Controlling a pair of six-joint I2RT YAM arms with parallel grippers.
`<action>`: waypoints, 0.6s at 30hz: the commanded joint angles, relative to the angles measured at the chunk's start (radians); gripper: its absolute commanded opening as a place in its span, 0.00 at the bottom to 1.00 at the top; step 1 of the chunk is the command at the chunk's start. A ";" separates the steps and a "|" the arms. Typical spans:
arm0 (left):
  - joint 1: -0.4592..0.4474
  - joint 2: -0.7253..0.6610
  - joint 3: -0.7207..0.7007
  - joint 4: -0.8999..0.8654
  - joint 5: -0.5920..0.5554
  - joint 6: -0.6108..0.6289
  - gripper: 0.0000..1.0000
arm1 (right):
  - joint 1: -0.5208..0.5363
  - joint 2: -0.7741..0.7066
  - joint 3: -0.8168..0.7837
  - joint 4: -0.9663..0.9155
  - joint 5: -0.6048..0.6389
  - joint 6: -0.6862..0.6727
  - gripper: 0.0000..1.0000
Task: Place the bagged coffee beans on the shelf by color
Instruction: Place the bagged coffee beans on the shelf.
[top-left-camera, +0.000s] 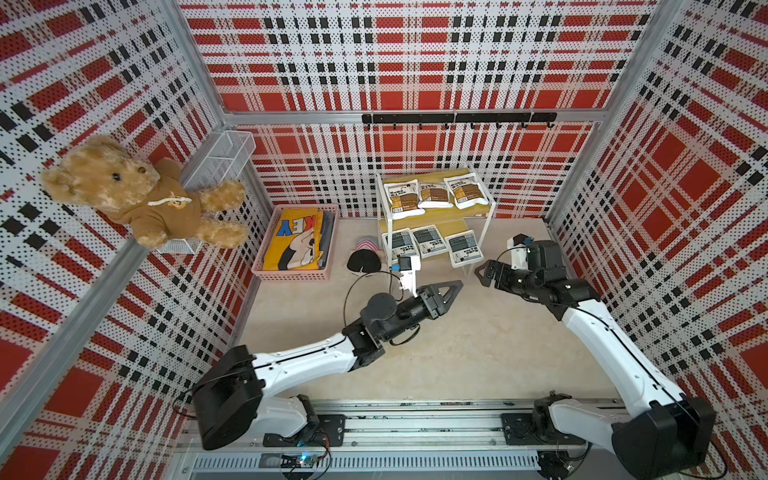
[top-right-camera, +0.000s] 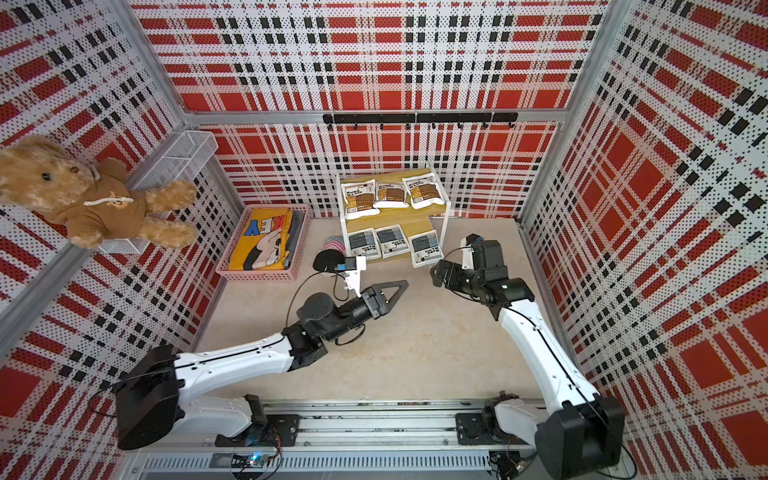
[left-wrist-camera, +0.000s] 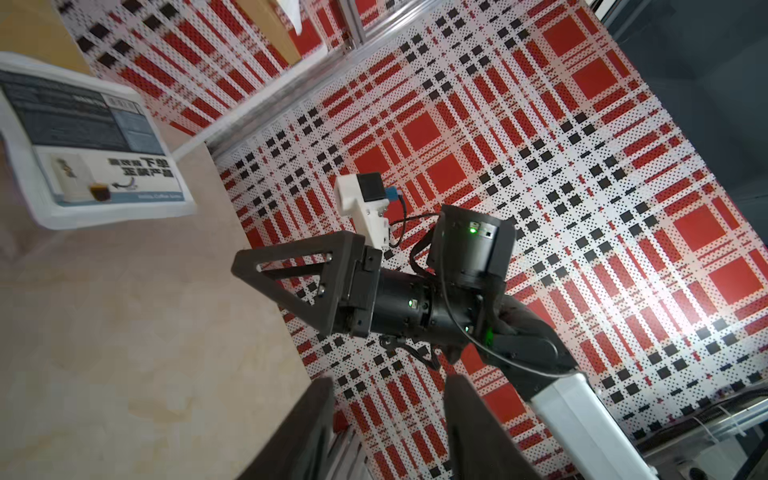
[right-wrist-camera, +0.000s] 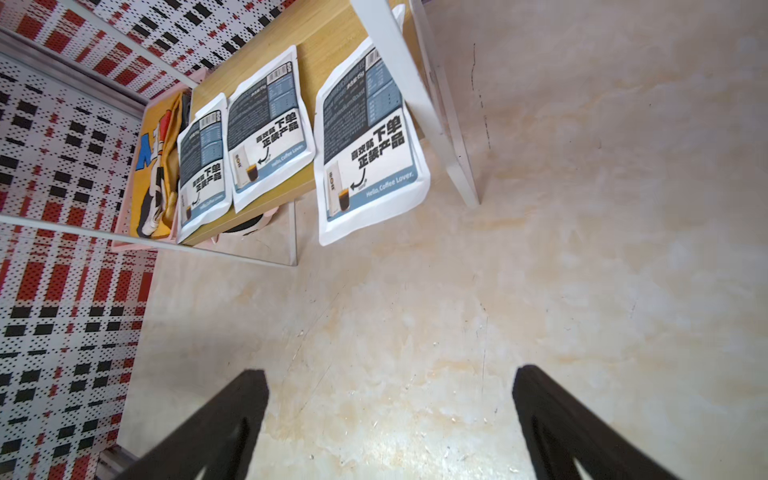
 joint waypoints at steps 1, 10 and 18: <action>-0.001 -0.144 -0.029 -0.264 -0.167 0.161 0.52 | -0.006 0.035 0.025 -0.023 0.030 -0.025 1.00; 0.003 -0.555 -0.200 -0.527 -0.403 0.180 0.56 | -0.004 0.083 -0.030 0.013 -0.018 -0.017 0.21; 0.041 -0.718 -0.260 -0.629 -0.505 0.205 0.61 | -0.003 0.174 0.052 0.020 -0.024 -0.030 0.13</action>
